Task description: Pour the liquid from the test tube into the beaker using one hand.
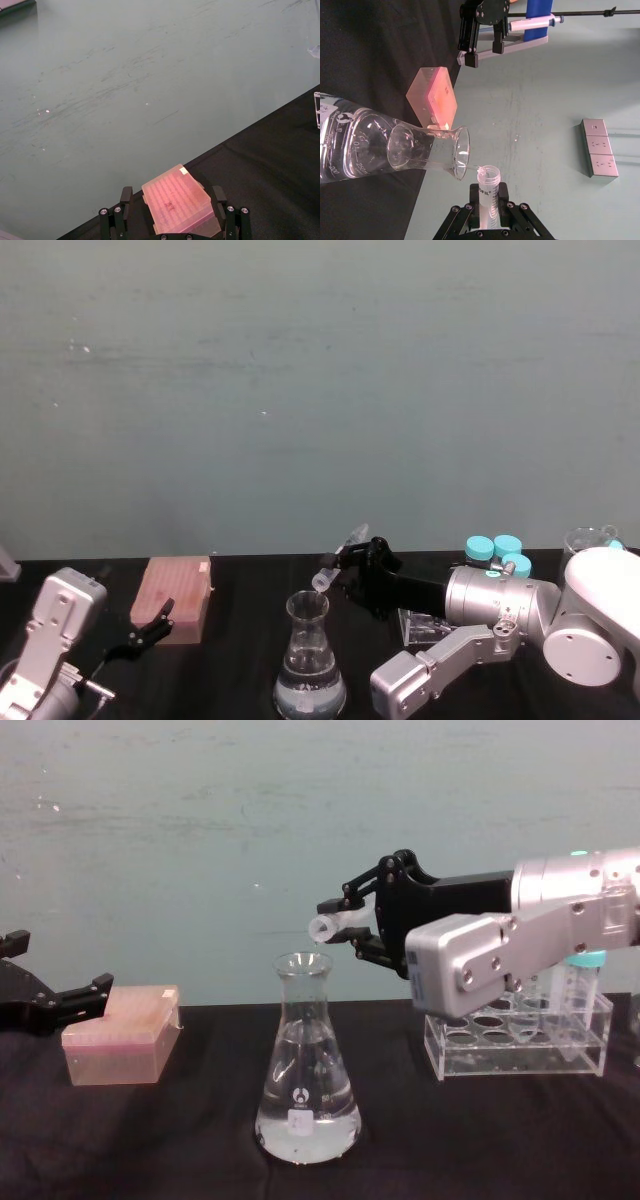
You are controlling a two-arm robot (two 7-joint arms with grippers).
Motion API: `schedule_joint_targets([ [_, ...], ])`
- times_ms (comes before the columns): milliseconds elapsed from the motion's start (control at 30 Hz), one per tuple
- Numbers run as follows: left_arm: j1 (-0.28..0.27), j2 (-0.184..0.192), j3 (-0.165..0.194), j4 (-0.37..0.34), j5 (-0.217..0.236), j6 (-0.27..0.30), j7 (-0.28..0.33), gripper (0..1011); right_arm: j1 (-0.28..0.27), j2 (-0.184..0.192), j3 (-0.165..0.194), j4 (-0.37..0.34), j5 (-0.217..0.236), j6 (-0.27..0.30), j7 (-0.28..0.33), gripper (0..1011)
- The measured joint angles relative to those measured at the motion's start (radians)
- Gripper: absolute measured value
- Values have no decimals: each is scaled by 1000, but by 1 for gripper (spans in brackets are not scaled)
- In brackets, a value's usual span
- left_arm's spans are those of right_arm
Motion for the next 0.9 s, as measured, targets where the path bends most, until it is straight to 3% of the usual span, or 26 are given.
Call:
schedule_joint_targets([
  [900,0,0,0,0,0,0,0,1000,29,5,-39,12,-41,-11,-34,208],
])
